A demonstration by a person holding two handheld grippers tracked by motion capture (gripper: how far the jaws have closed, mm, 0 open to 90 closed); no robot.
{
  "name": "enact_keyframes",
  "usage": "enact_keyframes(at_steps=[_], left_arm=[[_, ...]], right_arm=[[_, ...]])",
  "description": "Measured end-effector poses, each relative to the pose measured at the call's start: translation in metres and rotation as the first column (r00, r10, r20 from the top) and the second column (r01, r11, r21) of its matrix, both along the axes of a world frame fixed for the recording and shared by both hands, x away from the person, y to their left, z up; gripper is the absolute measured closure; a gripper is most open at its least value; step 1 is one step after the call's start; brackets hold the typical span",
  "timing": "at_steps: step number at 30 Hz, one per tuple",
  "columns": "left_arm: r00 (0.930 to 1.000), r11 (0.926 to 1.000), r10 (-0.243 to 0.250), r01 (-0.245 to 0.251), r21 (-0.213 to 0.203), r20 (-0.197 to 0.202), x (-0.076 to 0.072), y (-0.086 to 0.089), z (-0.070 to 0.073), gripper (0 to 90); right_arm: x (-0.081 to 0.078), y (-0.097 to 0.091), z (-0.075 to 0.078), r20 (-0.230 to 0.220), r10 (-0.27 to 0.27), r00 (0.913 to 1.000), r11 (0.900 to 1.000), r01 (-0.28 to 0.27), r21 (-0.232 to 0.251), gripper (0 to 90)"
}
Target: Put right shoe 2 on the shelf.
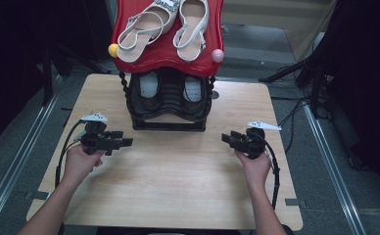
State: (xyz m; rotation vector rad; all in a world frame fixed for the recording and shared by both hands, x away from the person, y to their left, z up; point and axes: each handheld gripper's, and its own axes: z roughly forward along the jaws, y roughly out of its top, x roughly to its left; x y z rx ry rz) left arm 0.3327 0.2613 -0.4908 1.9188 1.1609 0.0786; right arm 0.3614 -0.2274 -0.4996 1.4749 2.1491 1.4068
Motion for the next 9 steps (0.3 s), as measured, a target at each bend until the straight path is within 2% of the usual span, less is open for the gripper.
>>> enact_keyframes(at_steps=[6, 9], left_arm=[[0.9999, 1.0000, -0.002, 0.002, 0.001, 0.017, -0.0007, -0.0008, -0.0001, 34.0], [0.9997, 0.9997, -0.013, 0.012, 0.022, 0.019, -0.0003, -0.0030, -0.0025, 32.6]], right_arm=[[-0.0001, 0.0005, 0.0004, 0.004, 0.004, 1.0000, 1.0000, -0.004, -0.008, 50.3], [0.0001, 0.0008, 0.0001, 0.008, 0.006, 0.9999, 0.9999, -0.006, -0.015, 49.0]])
